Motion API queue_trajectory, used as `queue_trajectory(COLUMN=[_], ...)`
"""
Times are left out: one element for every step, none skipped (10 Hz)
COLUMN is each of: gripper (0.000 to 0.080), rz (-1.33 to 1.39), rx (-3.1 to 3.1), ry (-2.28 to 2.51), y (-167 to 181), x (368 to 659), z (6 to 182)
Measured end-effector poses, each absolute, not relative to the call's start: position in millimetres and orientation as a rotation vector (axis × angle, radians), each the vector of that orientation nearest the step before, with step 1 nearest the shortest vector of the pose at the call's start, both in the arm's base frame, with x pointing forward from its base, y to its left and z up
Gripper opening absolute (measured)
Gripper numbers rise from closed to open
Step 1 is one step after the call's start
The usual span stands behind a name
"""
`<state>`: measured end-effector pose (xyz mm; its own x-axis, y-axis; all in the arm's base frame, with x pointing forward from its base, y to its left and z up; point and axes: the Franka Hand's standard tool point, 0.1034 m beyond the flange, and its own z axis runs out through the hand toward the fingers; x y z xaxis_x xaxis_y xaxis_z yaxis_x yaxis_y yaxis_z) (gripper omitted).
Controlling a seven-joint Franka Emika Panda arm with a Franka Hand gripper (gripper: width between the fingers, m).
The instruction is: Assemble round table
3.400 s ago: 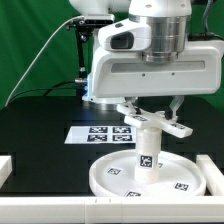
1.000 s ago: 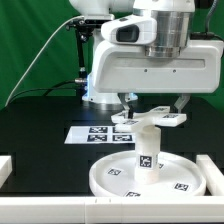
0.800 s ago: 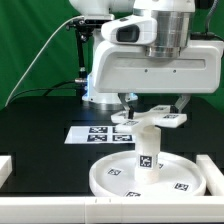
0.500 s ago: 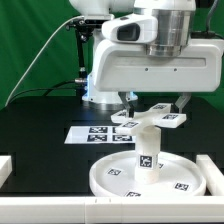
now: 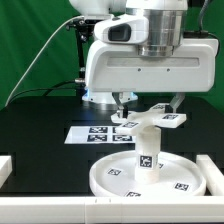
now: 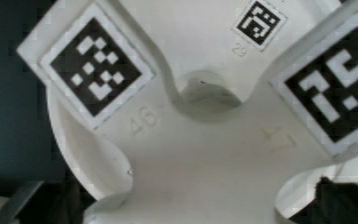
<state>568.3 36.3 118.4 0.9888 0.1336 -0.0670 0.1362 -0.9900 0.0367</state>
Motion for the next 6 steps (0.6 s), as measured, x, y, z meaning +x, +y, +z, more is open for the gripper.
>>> queue_trajectory(gripper=[0.0649,0.0649,0.0649,0.0649,0.0649,0.0649], rz=[-0.101,-0.104,-0.109,-0.111,-0.112,-0.113], rx=[3.092,3.091,3.092,3.094,3.094,3.094], ry=[0.213,0.213,0.21,0.202,0.201,0.2], y=[37.6,37.5,36.4,34.3,34.1,35.0], x=[568.1,567.6,567.1,566.9,566.8,566.5], z=[117.9,116.4,114.5,113.8,113.3,112.8])
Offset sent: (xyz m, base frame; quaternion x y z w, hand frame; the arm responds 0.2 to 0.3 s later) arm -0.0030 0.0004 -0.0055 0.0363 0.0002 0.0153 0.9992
